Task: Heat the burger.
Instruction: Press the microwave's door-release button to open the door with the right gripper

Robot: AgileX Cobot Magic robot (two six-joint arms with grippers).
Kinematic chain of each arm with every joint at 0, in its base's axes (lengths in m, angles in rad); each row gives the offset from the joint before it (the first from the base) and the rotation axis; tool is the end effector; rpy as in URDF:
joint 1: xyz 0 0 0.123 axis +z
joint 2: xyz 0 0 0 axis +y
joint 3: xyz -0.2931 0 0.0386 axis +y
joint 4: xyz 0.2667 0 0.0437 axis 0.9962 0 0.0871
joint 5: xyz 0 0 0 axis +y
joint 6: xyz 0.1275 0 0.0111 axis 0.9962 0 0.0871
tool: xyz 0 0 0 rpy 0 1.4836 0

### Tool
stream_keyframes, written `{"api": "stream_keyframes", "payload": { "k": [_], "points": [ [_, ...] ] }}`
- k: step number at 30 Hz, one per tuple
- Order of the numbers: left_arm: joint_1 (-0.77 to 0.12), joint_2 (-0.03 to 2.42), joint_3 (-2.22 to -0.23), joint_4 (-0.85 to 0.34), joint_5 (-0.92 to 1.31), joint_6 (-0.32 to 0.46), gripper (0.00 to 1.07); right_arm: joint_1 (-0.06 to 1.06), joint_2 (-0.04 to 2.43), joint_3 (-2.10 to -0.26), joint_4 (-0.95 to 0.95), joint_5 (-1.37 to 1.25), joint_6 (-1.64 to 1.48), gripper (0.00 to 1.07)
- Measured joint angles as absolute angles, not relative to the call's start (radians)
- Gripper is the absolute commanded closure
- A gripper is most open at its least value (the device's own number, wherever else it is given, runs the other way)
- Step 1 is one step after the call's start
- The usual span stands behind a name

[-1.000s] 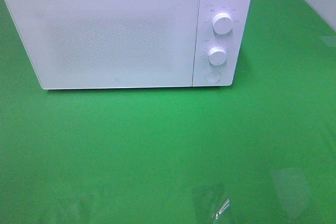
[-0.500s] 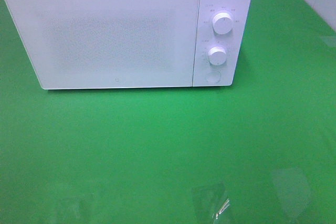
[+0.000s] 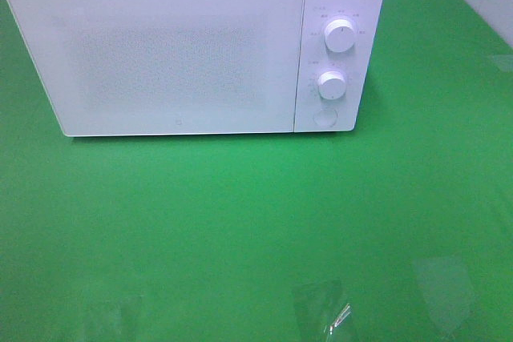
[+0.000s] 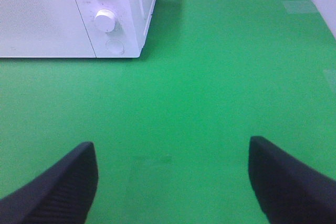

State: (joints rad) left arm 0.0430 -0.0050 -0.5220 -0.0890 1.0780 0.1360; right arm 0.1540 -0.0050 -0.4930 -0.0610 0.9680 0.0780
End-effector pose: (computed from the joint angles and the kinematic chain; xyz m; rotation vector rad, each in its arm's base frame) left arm 0.0298 -0.0087 0.2751 0.1009 2.0289 0.0065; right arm 0.0393 -0.0004 0.2782 -0.0748 1.9517 0.0812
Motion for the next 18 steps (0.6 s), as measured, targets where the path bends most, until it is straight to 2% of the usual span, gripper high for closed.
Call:
{"api": "stream_keyframes", "payload": {
  "k": [14,18],
  "points": [
    [0.043,-0.005,-0.522,-0.089,1.078,0.136,0.07,0.154,-0.005,-0.497,-0.060,0.965,0.079,0.32],
    [0.043,-0.005,-0.522,-0.089,1.078,0.136,0.07,0.154,-0.005,-0.510,-0.058,0.894,0.079,0.32]
  ]
}}
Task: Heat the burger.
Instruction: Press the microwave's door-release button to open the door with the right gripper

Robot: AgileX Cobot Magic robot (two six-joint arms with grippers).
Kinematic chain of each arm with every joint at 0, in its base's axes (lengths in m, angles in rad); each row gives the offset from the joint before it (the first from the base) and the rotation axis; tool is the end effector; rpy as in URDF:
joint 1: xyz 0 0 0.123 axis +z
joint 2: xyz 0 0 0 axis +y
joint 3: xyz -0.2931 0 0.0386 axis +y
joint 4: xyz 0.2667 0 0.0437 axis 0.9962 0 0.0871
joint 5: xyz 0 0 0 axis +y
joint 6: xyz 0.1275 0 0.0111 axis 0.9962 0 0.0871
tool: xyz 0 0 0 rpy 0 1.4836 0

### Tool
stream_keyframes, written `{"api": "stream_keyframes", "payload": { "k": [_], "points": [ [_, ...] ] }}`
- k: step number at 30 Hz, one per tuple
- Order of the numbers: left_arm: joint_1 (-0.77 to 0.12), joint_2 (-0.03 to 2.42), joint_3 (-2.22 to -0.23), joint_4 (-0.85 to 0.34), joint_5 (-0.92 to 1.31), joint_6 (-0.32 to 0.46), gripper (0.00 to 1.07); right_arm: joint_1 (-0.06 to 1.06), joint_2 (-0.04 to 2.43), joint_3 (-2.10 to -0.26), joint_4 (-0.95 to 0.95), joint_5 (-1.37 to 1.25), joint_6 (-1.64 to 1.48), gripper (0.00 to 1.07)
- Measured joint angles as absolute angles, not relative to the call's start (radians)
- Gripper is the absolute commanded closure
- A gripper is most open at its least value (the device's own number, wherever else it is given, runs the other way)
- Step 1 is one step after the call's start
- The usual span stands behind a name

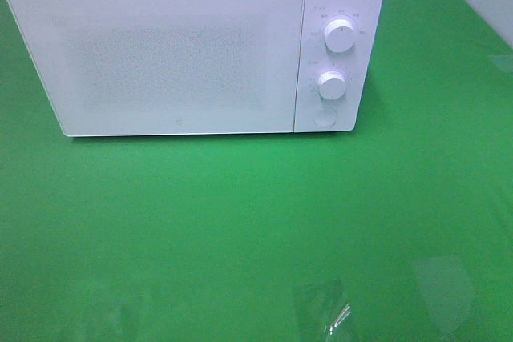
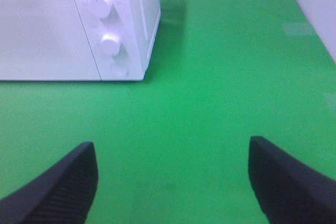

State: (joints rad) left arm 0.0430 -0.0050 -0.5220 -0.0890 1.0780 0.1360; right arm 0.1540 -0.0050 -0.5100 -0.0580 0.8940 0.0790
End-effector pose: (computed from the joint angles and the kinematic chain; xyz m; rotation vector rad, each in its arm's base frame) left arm 0.0298 -0.0087 0.2751 0.1009 2.0289 0.0065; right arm 0.0402 0.0004 0.2928 -0.0723 1.8611 0.0942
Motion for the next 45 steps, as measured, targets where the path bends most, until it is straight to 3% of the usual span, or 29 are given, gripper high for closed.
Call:
{"api": "stream_keyframes", "payload": {
  "k": [15,35,45],
  "points": [
    [0.043,-0.005,-0.522,-0.089,1.078,0.136,0.07,0.154,0.172,-0.430,-0.063,0.512,0.079,0.32],
    [0.043,-0.005,-0.522,-0.089,1.078,0.136,0.07,0.154,0.669,-0.404,-0.063,-0.051,0.079,0.32],
    [0.043,-0.005,-0.522,-0.089,1.078,0.136,0.07,0.154,0.931,-0.403,-0.063,-0.463,0.079,0.32]
  ]
}}
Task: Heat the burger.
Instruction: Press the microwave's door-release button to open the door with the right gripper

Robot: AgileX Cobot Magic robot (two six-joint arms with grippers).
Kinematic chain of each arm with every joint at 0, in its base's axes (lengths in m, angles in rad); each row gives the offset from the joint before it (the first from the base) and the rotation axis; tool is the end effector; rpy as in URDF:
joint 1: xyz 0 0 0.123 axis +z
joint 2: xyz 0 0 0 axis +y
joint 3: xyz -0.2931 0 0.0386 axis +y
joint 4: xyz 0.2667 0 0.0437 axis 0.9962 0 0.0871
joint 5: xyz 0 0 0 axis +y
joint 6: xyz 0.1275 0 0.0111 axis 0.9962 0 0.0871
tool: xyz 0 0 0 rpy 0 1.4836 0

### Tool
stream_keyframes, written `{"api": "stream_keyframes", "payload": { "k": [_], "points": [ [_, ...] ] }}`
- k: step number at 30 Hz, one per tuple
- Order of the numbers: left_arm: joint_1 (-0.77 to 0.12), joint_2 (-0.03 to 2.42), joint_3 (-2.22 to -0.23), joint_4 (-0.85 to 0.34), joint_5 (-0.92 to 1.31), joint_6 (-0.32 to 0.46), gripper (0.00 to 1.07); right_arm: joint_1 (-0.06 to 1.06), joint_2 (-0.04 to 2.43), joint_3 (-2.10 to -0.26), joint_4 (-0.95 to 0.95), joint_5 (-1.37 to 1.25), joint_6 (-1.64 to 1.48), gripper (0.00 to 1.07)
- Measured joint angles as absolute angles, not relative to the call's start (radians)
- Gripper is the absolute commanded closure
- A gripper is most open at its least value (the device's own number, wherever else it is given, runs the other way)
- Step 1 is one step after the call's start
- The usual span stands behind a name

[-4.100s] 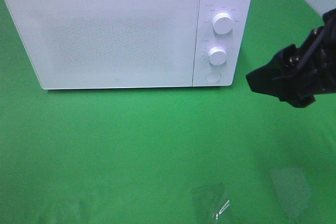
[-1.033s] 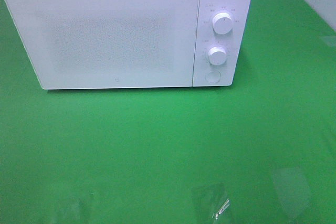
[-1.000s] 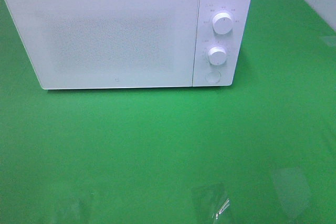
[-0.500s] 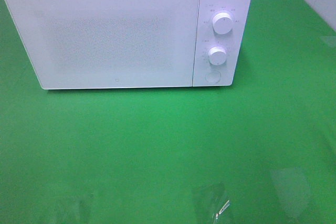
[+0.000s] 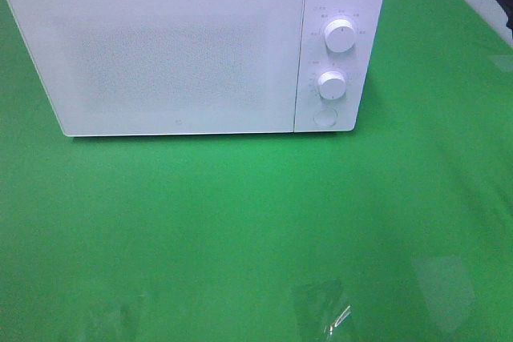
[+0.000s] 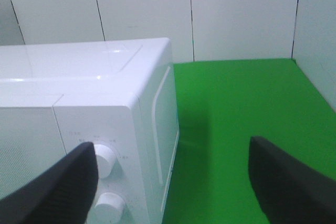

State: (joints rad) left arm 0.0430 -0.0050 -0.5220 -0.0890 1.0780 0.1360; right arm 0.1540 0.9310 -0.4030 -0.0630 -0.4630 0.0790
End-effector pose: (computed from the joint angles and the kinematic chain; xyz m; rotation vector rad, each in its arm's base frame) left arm 0.0298 -0.0087 0.2751 0.1009 2.0289 0.0065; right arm 0.2329 0.0398 0.2873 -0.1241 1.5467 0.1615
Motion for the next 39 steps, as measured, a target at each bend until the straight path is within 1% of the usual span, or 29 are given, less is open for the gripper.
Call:
{"api": "stream_keyframes", "payload": {
  "k": [1,2,5,7,10,12,13,14,15,16,17,18,19,21,22,23,24,25,27,30,31,32,33,34,35,36,37,38,39],
  "points": [
    [0.043,-0.005,-0.522,-0.089,1.078,0.136,0.07,0.154,0.931,-0.403,-0.063,-0.463,0.079,0.32],
    [0.043,-0.005,-0.522,-0.089,1.078,0.136,0.07,0.154,0.973,-0.395,-0.062,-0.552,0.078,0.32],
    [0.043,-0.005,-0.522,-0.089,1.078,0.136,0.07,0.154,1.013,-0.384,-0.053,-0.622,0.078,0.32],
    [0.043,-0.005,-0.522,-0.089,1.078,0.136,0.07,0.154,1.095,-0.357,0.013,-0.747,0.067,0.32],
    [0.043,-0.005,-0.522,-0.089,1.078,0.136,0.07,0.154,1.116,-0.349,0.041,-0.775,0.057,0.32],
    [0.043,-0.005,-0.522,-0.089,1.078,0.136,0.07,0.154,1.147,-0.335,0.083,-0.810,0.050,0.32],
    [0.043,-0.005,-0.522,-0.089,1.078,0.136,0.07,0.161,1.186,-0.316,0.136,-0.858,0.048,0.32],
    [0.043,-0.005,-0.522,-0.089,1.078,0.136,0.07,0.161,1.186,-0.316,0.136,-0.858,0.048,0.32],
    [0.043,-0.005,-0.522,-0.089,1.078,0.136,0.07,0.191,1.217,-0.302,0.179,-0.890,0.048,0.32],
    [0.043,-0.005,-0.522,-0.089,1.078,0.136,0.07,0.191,1.217,-0.302,0.179,-0.890,0.048,0.32],
    [0.043,-0.005,-0.522,-0.089,1.078,0.136,0.07,0.231,1.244,-0.290,0.225,-0.918,0.048,0.32],
    [0.043,-0.005,-0.522,-0.089,1.078,0.136,0.07,0.231,1.244,-0.290,0.225,-0.918,0.048,0.32],
    [0.043,-0.005,-0.522,-0.089,1.078,0.136,0.07,0.279,1.274,-0.281,0.265,-0.947,0.048,0.32],
    [0.043,-0.005,-0.522,-0.089,1.078,0.136,0.07,0.300,1.289,-0.278,0.283,-0.956,0.048,0.32],
    [0.043,-0.005,-0.522,-0.089,1.078,0.136,0.07,0.355,1.324,-0.274,0.334,-0.987,0.048,0.32],
    [0.043,-0.005,-0.522,-0.089,1.078,0.136,0.07,0.355,1.324,-0.274,0.334,-0.987,0.048,0.32],
    [0.043,-0.005,-0.522,-0.089,1.078,0.136,0.07,0.413,1.359,-0.274,0.383,-1.015,0.048,0.32],
    [0.043,-0.005,-0.522,-0.089,1.078,0.136,0.07,0.413,1.359,-0.274,0.383,-1.015,0.048,0.32],
    [0.043,-0.005,-0.522,-0.089,1.078,0.136,0.07,0.526,1.421,-0.274,0.482,-1.091,0.048,0.32],
    [0.043,-0.005,-0.522,-0.089,1.078,0.136,0.07,0.557,1.439,-0.275,0.499,-1.111,0.048,0.32],
    [0.043,-0.005,-0.522,-0.089,1.078,0.136,0.07,0.610,1.471,-0.275,0.528,-1.160,0.048,0.32],
    [0.043,-0.005,-0.522,-0.089,1.078,0.136,0.07,0.610,1.471,-0.275,0.528,-1.160,0.048,0.32],
    [0.043,-0.005,-0.522,-0.089,1.078,0.136,0.07,0.666,1.504,-0.276,0.550,-1.191,0.048,0.32],
    [0.043,-0.005,-0.522,-0.089,1.078,0.136,0.07,0.666,1.504,-0.276,0.550,-1.191,0.048,0.32],
    [0.043,-0.005,-0.522,-0.089,1.078,0.136,0.07,0.717,1.535,-0.276,0.570,-1.200,0.050,0.33],
    [0.043,-0.005,-0.522,-0.089,1.078,0.136,0.07,0.717,1.535,-0.276,0.570,-1.200,0.050,0.33],
    [0.043,-0.005,-0.522,-0.089,1.078,0.136,0.07,0.761,1.560,-0.276,0.589,-1.203,0.053,0.33],
    [0.043,-0.005,-0.522,-0.089,1.078,0.136,0.07,0.761,1.560,-0.276,0.589,-1.203,0.053,0.33],
    [0.043,-0.005,-0.522,-0.089,1.078,0.136,0.07,0.806,1.582,-0.282,0.612,-1.203,0.054,0.35]
  ]
}}
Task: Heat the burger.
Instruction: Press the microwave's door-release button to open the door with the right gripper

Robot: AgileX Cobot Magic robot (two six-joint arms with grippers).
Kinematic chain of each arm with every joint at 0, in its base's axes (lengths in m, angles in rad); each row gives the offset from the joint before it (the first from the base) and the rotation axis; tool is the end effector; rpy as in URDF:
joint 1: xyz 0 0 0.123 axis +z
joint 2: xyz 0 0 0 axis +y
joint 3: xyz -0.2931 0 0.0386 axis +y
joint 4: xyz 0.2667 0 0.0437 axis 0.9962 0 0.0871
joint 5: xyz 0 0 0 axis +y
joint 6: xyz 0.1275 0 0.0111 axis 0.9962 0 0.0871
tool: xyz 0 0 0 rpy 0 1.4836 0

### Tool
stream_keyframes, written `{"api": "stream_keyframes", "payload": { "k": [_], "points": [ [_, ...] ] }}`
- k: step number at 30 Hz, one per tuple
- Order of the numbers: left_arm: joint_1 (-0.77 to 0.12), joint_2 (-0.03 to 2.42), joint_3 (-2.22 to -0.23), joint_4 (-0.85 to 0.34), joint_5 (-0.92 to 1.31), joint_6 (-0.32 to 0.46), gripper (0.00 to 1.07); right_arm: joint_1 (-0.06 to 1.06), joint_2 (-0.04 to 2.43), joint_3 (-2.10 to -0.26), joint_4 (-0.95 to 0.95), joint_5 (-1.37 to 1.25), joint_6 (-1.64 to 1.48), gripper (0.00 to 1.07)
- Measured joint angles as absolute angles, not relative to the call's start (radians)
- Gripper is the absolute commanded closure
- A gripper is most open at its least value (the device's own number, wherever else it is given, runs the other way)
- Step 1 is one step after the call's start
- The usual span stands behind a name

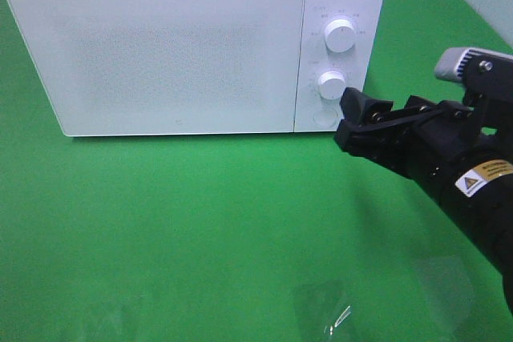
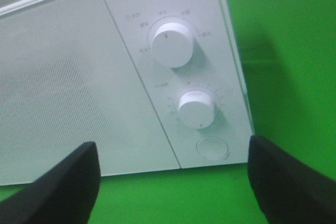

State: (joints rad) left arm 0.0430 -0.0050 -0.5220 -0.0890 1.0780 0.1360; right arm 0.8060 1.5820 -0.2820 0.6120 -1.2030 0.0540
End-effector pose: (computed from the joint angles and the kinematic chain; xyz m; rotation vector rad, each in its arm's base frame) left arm 0.0298 -0.0087 0.2751 0.1009 2.0289 0.0065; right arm 0.2316 0.1423 0.1615 0.0153 1.6535 0.3786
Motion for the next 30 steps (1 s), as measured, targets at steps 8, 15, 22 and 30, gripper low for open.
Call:
{"api": "stream_keyframes", "payload": {
  "k": [8,15,22,30],
  "points": [
    [0.043,-0.005,-0.522,-0.089,1.078,0.136,0.07,0.896,1.626,-0.311,0.654,-1.205,0.099,0.37],
    [0.043,-0.005,-0.522,-0.089,1.078,0.136,0.07,0.898,1.633,-0.315,0.661,-1.205,0.388,0.50],
    [0.043,-0.005,-0.522,-0.089,1.078,0.136,0.07,0.898,1.633,-0.316,0.661,-1.205,0.891,0.80],
    [0.043,-0.005,-0.522,-0.089,1.078,0.136,0.07,0.898,1.633,-0.316,0.695,-1.205,1.058,1.06]
  ]
}}
